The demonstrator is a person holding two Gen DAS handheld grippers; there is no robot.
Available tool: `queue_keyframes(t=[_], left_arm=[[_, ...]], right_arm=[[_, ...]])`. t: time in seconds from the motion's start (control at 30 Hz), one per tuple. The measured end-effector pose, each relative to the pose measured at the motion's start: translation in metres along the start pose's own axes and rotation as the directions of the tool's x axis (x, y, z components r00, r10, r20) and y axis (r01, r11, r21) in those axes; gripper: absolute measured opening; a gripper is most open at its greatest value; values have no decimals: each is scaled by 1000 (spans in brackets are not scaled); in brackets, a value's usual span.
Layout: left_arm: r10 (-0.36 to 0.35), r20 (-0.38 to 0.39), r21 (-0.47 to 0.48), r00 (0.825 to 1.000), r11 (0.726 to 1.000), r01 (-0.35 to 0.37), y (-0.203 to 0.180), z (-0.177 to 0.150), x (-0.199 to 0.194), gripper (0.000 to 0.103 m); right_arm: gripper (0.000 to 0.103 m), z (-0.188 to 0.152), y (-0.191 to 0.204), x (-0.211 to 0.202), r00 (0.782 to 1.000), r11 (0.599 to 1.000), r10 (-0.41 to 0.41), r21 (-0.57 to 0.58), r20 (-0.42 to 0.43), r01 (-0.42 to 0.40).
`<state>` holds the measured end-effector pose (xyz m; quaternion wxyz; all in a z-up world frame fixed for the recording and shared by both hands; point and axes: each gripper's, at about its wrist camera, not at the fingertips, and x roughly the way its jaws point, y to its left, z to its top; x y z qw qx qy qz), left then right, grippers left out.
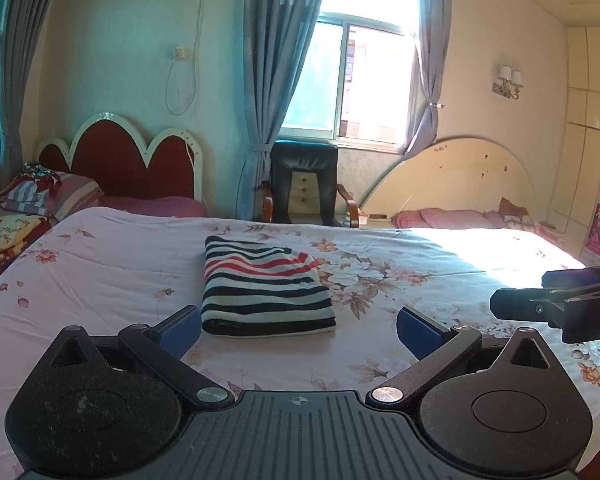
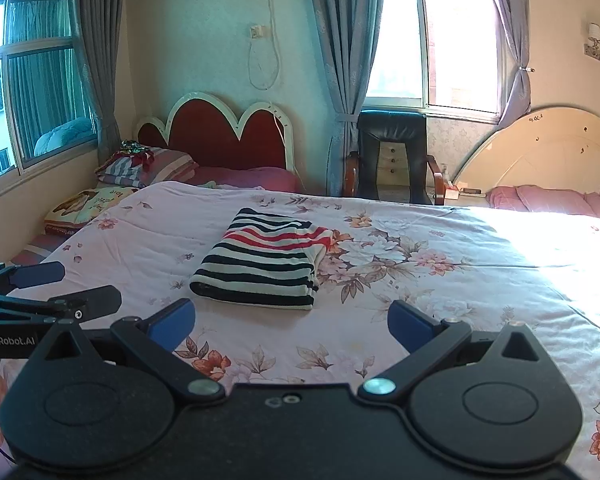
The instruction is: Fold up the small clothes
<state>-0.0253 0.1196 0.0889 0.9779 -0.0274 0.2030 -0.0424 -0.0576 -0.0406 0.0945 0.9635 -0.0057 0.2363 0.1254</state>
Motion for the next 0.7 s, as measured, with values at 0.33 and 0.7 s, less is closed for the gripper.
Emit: queue_keyframes(t=[0.33, 0.7], left_arm=[[10, 2, -10, 1000, 1000, -10, 2, 0, 1, 103], [30, 14, 9, 999, 1000, -30, 2, 4, 2, 103]], right_arm=[[102, 1, -1, 2, 1000, 1000, 9, -3, -2, -9], [102, 2, -6, 6, 1000, 1000, 27, -10, -5, -27]])
